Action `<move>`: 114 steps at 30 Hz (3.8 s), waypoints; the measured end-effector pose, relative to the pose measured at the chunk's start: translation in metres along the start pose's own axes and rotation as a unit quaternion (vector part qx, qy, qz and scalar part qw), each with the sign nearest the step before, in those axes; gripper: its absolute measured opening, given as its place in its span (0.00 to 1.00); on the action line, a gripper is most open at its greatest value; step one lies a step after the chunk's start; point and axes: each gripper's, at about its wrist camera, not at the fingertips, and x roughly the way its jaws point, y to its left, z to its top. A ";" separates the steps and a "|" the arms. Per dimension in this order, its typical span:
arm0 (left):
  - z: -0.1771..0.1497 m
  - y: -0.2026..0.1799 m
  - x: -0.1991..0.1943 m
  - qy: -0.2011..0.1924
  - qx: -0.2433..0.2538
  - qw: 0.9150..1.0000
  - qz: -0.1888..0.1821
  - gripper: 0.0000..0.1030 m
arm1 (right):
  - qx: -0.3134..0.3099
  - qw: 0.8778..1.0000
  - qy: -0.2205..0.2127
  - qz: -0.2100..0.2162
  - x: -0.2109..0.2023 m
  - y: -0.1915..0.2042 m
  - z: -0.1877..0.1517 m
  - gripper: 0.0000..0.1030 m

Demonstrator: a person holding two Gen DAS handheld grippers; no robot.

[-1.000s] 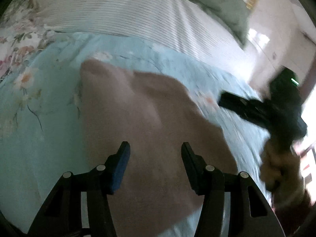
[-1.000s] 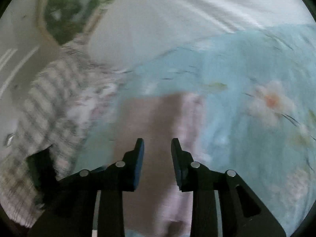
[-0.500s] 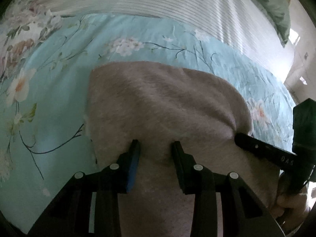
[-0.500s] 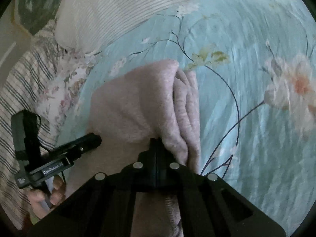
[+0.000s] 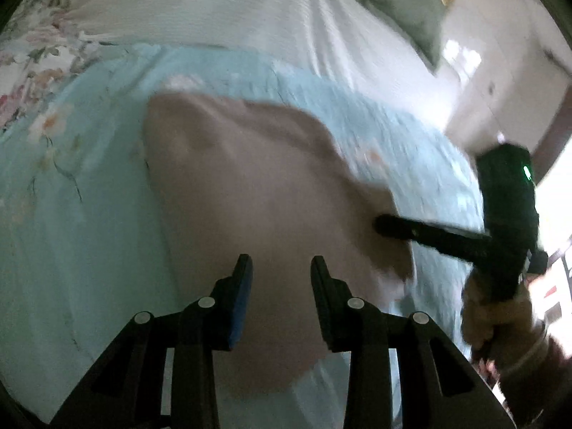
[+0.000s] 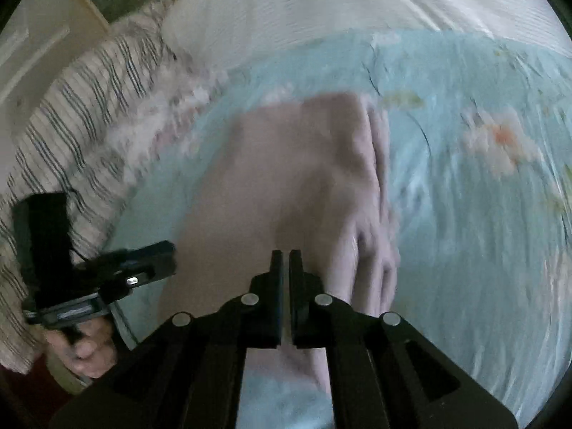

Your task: Fold small clothes

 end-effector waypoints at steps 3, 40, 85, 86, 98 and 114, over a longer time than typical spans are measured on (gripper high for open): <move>-0.023 -0.002 0.008 0.021 0.006 1.000 0.015 0.33 | 0.057 0.998 -0.005 0.004 -0.001 -0.030 -0.012 0.03; -0.042 0.000 0.003 0.022 -0.029 0.999 0.037 0.45 | 0.065 0.996 -0.041 -0.034 0.022 -0.038 0.033 0.01; -0.090 -0.022 -0.070 0.018 -0.010 0.983 0.180 0.81 | -0.047 0.996 -0.009 -0.069 -0.084 0.040 -0.098 0.83; -0.087 -0.028 -0.075 0.003 0.003 0.980 0.198 0.81 | -0.052 0.996 -0.009 -0.069 -0.086 0.043 -0.096 0.86; -0.045 -0.031 -0.077 -0.012 0.031 0.972 0.231 0.94 | -0.084 0.994 -0.020 -0.062 -0.086 0.050 -0.076 0.99; -0.028 -0.021 -0.058 -0.001 0.027 0.966 0.259 0.94 | -0.097 0.993 -0.002 -0.060 -0.059 0.049 -0.053 0.99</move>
